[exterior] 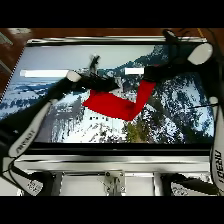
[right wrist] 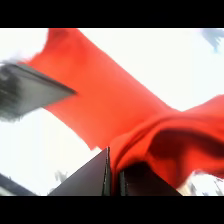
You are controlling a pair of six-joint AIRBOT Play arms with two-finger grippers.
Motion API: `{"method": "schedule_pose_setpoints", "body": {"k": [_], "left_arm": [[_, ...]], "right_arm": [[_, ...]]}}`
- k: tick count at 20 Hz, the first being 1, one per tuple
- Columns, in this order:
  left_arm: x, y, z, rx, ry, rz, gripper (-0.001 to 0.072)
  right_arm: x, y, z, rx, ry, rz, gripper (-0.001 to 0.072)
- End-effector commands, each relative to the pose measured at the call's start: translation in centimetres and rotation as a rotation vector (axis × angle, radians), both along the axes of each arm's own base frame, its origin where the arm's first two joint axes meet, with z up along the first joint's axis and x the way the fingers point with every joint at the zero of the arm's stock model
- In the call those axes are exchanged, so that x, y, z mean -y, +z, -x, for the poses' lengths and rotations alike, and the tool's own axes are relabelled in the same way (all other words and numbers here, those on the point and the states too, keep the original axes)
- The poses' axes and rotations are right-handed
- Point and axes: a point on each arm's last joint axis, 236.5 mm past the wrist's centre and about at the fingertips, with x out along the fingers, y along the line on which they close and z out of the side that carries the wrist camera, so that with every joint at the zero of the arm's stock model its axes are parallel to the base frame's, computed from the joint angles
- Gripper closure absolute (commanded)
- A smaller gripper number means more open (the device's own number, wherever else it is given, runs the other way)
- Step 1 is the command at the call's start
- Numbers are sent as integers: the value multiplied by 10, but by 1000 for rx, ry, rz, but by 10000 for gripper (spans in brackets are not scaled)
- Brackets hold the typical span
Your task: Fold the shirts.
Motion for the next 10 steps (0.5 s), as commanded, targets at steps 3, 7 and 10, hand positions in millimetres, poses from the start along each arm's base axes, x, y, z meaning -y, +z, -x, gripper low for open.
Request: {"method": "schedule_pose_setpoints", "body": {"k": [3,7,10], "left_arm": [[-181,107,-27,197,236,-115,665],[-208,125,8,168,191,-137,665],[-189,120,41,139,46,-167,665]], "right_arm": [[-132,-48,-16,42,43,-106,651],[-210,-107,-32,16,-80,-248,571],[-238,-109,-54,10,-242,-461,70]]}}
